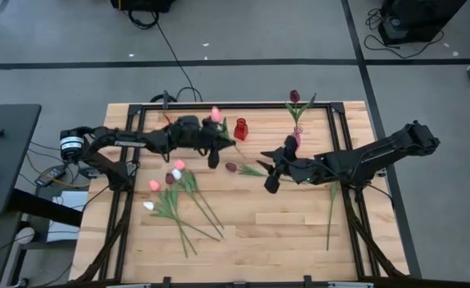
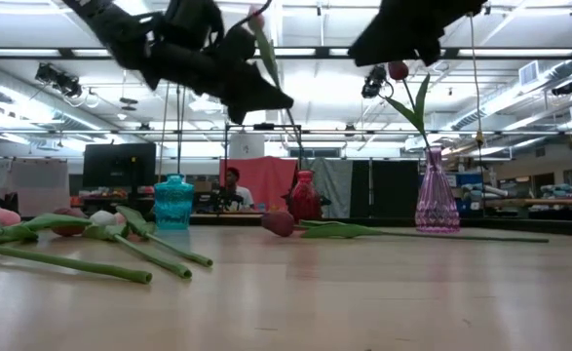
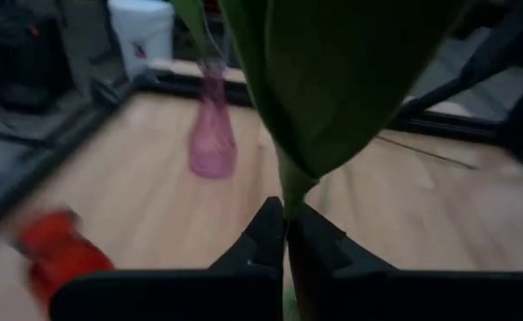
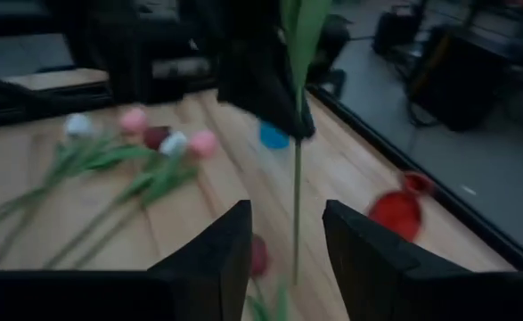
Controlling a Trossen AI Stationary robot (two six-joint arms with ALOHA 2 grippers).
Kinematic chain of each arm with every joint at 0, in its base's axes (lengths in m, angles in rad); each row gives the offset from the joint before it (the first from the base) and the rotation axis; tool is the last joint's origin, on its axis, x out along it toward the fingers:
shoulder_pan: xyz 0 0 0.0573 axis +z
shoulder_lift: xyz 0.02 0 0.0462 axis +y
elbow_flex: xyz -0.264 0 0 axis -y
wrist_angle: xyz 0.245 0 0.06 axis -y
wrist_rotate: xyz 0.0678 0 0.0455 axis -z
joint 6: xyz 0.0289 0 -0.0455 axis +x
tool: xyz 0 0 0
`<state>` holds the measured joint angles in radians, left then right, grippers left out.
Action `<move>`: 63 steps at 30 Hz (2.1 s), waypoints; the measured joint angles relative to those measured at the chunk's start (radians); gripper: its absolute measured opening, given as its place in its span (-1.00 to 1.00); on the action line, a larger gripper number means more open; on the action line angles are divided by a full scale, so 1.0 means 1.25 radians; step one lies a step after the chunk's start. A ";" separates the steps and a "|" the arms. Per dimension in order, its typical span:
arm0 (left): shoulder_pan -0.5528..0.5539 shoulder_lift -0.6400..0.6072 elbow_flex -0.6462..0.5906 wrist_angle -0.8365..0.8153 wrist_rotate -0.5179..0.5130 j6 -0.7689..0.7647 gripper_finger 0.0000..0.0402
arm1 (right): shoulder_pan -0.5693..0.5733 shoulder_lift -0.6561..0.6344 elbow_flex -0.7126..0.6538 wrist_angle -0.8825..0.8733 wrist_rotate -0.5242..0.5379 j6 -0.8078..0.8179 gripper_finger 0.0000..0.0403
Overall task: Sort flowers into vase by color
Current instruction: Put the right pink flower into the red vase, then put the right red flower into the pink vase
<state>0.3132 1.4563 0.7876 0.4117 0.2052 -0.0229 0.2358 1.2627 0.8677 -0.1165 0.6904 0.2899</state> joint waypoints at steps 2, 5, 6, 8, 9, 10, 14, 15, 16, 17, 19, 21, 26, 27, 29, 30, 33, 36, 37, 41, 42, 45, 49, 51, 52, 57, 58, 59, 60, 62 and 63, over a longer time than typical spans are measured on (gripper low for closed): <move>0.021 0.000 0.044 -0.064 -0.011 0.034 -0.96 | 0.010 -0.006 -0.004 -0.022 0.021 0.017 -0.25; 0.049 0.001 0.104 -0.124 -0.017 0.069 -0.96 | 0.025 -0.013 -0.034 -0.014 0.021 0.038 -0.25; 0.059 0.001 0.123 -0.141 -0.016 0.078 -0.96 | 0.028 -0.012 -0.045 -0.010 0.021 0.047 -0.25; 0.076 0.001 0.159 -0.185 -0.014 0.092 -0.96 | 0.032 -0.011 -0.068 -0.010 0.026 0.066 -0.25; 0.084 0.001 0.175 -0.207 -0.014 0.101 -0.96 | 0.032 -0.010 -0.080 -0.005 0.035 0.074 -0.25; 0.093 0.001 0.189 -0.222 -0.014 0.107 -0.96 | 0.032 -0.010 -0.092 0.008 0.041 0.080 -0.25; 0.120 0.001 0.235 -0.258 -0.014 0.120 -0.96 | 0.032 -0.012 -0.132 0.059 0.042 0.081 -0.25; 0.127 0.001 0.246 -0.270 -0.009 0.120 -0.96 | 0.032 -0.012 -0.140 0.072 0.042 0.079 -0.25; 0.135 0.002 0.256 -0.278 -0.002 0.120 -0.96 | 0.032 -0.013 -0.146 0.081 0.042 0.077 -0.25; 0.142 0.002 0.264 -0.280 0.004 0.120 -0.96 | 0.032 -0.012 -0.152 0.093 0.041 0.077 -0.25; 0.156 0.002 0.276 -0.282 0.007 0.120 -0.96 | 0.032 -0.012 -0.161 0.105 0.040 0.074 -0.25; 0.170 0.002 0.278 -0.284 0.007 0.120 -0.96 | 0.032 -0.012 -0.161 0.113 0.040 0.073 -0.25; 0.195 0.040 0.278 -0.280 0.040 0.107 -0.96 | 0.034 -0.012 -0.162 0.118 0.037 0.065 -0.25; 0.196 0.052 0.278 -0.279 0.046 0.101 -0.96 | 0.034 -0.012 -0.162 0.117 0.037 0.063 -0.25; 0.196 0.080 0.278 -0.265 0.051 0.100 -0.96 | 0.034 -0.012 -0.162 0.117 0.036 0.061 -0.25; 0.195 0.094 0.278 -0.255 0.051 0.099 -0.96 | 0.034 -0.012 -0.162 0.117 0.036 0.061 -0.25; 0.195 0.130 0.278 -0.243 0.056 0.100 -0.96 | 0.034 -0.012 -0.162 0.117 0.028 0.061 -0.25; 0.194 0.160 0.278 -0.256 0.057 0.115 -0.94 | 0.033 -0.012 -0.162 0.109 -0.018 0.061 -0.25; 0.194 0.170 0.278 -0.260 0.056 0.119 -0.92 | 0.028 -0.008 -0.162 0.107 -0.039 0.060 -0.25; 0.193 0.208 0.278 -0.262 0.056 0.120 -0.82 | -0.002 0.031 -0.162 0.093 -0.121 0.059 -0.25; 0.193 0.214 0.278 -0.263 0.056 0.120 -0.79 | -0.009 0.048 -0.162 0.092 -0.136 0.059 -0.25; 0.193 0.217 0.278 -0.276 0.049 0.121 -0.66 | -0.027 0.093 -0.162 0.091 -0.170 0.065 -0.25; 0.193 0.192 0.278 -0.303 0.045 0.138 -0.41 | -0.047 0.120 -0.162 0.091 -0.175 0.071 -0.25; 0.193 0.178 0.278 -0.329 0.044 0.147 -0.30 | -0.056 0.123 -0.162 0.090 -0.177 0.068 -0.24; 0.193 0.172 0.278 -0.342 0.043 0.155 -0.25 | -0.060 0.123 -0.162 0.089 -0.179 0.064 -0.23; 0.194 0.153 0.278 -0.458 0.009 0.202 -0.17 | -0.085 0.126 -0.162 0.053 -0.241 0.054 -0.21; 0.195 0.147 0.278 -0.483 0.004 0.209 -0.17 | -0.090 0.133 -0.162 0.051 -0.253 0.053 -0.21; 0.197 0.141 0.276 -0.498 0.001 0.215 -0.17 | -0.093 0.142 -0.162 0.049 -0.264 0.050 -0.21; 0.199 0.133 0.270 -0.500 0.000 0.217 -0.17 | -0.097 0.155 -0.162 0.044 -0.274 0.044 -0.22; 0.201 0.108 0.246 -0.500 -0.002 0.219 -0.17 | -0.102 0.185 -0.162 0.043 -0.291 0.038 -0.22; 0.201 0.095 0.233 -0.496 -0.006 0.220 -0.17 | -0.106 0.198 -0.162 0.043 -0.295 0.038 -0.22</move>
<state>0.5648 1.5748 1.0783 -0.2079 0.1981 0.2516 0.1039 1.5102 0.6655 -0.0632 0.3222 0.3371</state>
